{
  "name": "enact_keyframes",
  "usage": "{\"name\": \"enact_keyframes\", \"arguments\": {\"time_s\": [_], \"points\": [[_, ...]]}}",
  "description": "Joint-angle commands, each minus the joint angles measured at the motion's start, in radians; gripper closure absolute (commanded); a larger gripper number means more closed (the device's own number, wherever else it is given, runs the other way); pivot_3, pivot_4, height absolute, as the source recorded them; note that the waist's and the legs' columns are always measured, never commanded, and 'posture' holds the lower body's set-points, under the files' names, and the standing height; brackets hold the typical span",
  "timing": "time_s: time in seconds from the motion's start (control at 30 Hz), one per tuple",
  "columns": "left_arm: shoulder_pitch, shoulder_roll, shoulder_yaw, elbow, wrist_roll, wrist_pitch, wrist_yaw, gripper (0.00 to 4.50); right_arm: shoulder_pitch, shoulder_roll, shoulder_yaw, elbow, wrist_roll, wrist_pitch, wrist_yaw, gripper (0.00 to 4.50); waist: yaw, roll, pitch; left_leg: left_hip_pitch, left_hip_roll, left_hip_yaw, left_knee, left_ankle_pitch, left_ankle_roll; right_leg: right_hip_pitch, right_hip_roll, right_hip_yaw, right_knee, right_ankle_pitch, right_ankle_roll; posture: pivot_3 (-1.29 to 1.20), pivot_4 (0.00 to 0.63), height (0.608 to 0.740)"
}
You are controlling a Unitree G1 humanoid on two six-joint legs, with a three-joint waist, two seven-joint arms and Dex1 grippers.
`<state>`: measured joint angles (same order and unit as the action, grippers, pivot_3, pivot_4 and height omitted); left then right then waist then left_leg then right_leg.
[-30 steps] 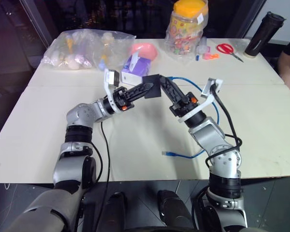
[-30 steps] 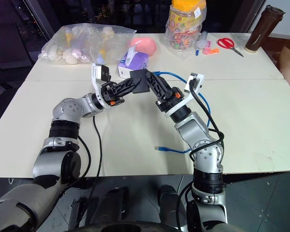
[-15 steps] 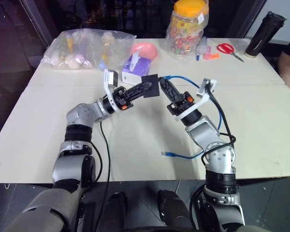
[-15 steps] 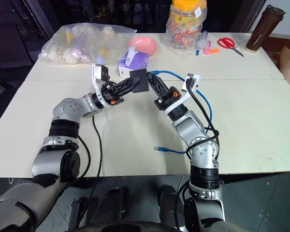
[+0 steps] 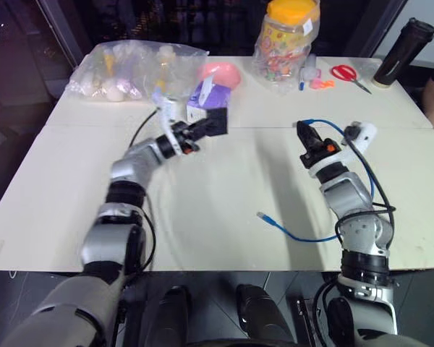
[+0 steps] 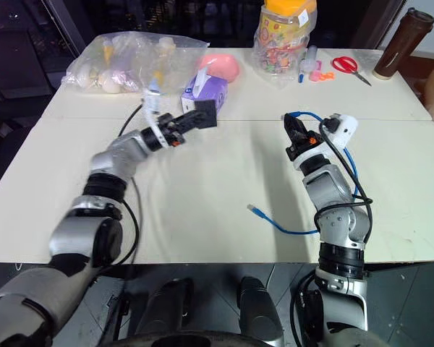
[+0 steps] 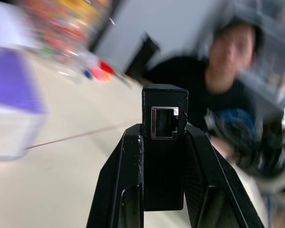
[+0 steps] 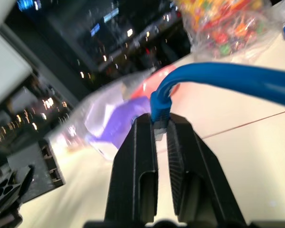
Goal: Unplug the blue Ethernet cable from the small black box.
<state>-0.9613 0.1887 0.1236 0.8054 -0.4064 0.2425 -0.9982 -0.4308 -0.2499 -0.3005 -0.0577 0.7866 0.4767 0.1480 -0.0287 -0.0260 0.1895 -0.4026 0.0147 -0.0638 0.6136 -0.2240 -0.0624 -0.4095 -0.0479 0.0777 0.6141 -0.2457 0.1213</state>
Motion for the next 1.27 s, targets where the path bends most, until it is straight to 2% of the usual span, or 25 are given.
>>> {"name": "enact_keyframes", "arguments": {"time_s": [0.03,0.07,0.17,0.37,0.63,0.7,0.87,1.03,1.13,1.27], "points": [[0.033,-0.034,-0.060,-0.070,0.089,-0.174,0.036,4.02,-0.027,-0.043,0.011,0.058,-0.103,0.007,-0.041,4.47,-0.004,0.000,0.000,0.000,0.000,0.000,0.000,0.000,0.000,-0.001,0.000,0.000,0.000,0.000,0.000,0.00,0.150,0.739],[0.045,-0.053,-0.077,-0.081,0.106,-0.208,0.045,4.02,-0.033,-0.052,0.021,0.083,-0.136,0.012,-0.053,4.47,-0.004,0.000,0.000,0.000,0.000,0.000,-0.001,0.000,0.000,-0.001,0.001,0.000,0.001,0.000,0.000,0.00,0.150,0.739],[0.061,-0.096,-0.115,-0.059,0.168,-0.321,0.088,4.02,-0.041,-0.072,0.039,0.130,-0.209,0.011,-0.066,3.25,-0.002,0.000,0.000,0.000,0.000,0.000,-0.001,0.000,0.000,-0.001,0.001,0.000,0.001,0.000,0.000,0.00,0.150,0.739],[0.032,-0.152,-0.124,0.172,0.272,-0.535,0.276,4.02,0.009,-0.125,0.125,0.083,-0.338,0.048,-0.035,0.20,0.008,0.000,0.000,0.000,0.000,0.000,0.001,0.000,0.000,-0.001,0.001,0.000,0.001,0.000,0.000,0.00,0.150,0.739],[-0.006,-0.191,-0.120,0.382,0.320,-0.625,0.311,4.02,0.131,-0.108,0.174,-0.180,-0.346,0.119,-0.002,0.20,0.016,0.000,0.000,-0.002,0.000,0.000,0.002,0.000,0.001,-0.002,0.001,0.000,0.000,0.000,0.001,0.00,0.150,0.739],[-0.016,-0.196,-0.105,0.405,0.310,-0.604,0.305,2.94,0.149,-0.100,0.158,-0.205,-0.347,0.123,-0.011,0.16,0.017,0.000,0.000,-0.002,0.000,0.000,0.002,0.000,0.001,-0.001,0.001,0.000,0.000,0.000,0.002,0.00,0.150,0.739],[-0.015,-0.172,-0.101,0.396,0.319,-0.570,0.278,0.94,0.178,-0.106,0.140,-0.238,-0.363,0.121,0.000,0.16,0.014,0.000,0.000,-0.002,0.000,-0.001,0.002,0.000,0.001,0.000,0.001,0.000,0.000,0.001,0.001,0.00,0.150,0.739],[0.066,-0.065,-0.121,0.202,0.309,-0.480,0.152,0.94,0.254,-0.130,0.120,-0.311,-0.355,0.127,0.038,0.16,0.008,0.001,-0.001,-0.001,0.000,-0.001,0.001,0.000,0.001,-0.001,0.001,0.000,0.001,0.000,0.001,0.00,0.150,0.739],[0.181,0.002,-0.121,-0.079,0.238,-0.313,0.063,0.94,0.303,-0.151,0.106,-0.355,-0.339,0.132,0.076,0.16,0.007,0.001,-0.001,0.000,0.000,-0.001,0.000,0.000,0.001,-0.001,0.001,0.000,0.002,0.000,0.001,0.00,0.150,0.739],[0.328,0.106,-0.135,-0.415,0.175,-0.049,0.028,0.94,0.346,-0.167,0.088,-0.400,-0.307,0.133,0.129,0.16,0.009,0.001,-0.001,0.000,0.001,-0.001,0.001,0.000,0.001,0.000,0.001,0.000,0.003,0.001,0.001,0.00,0.150,0.739]]}}
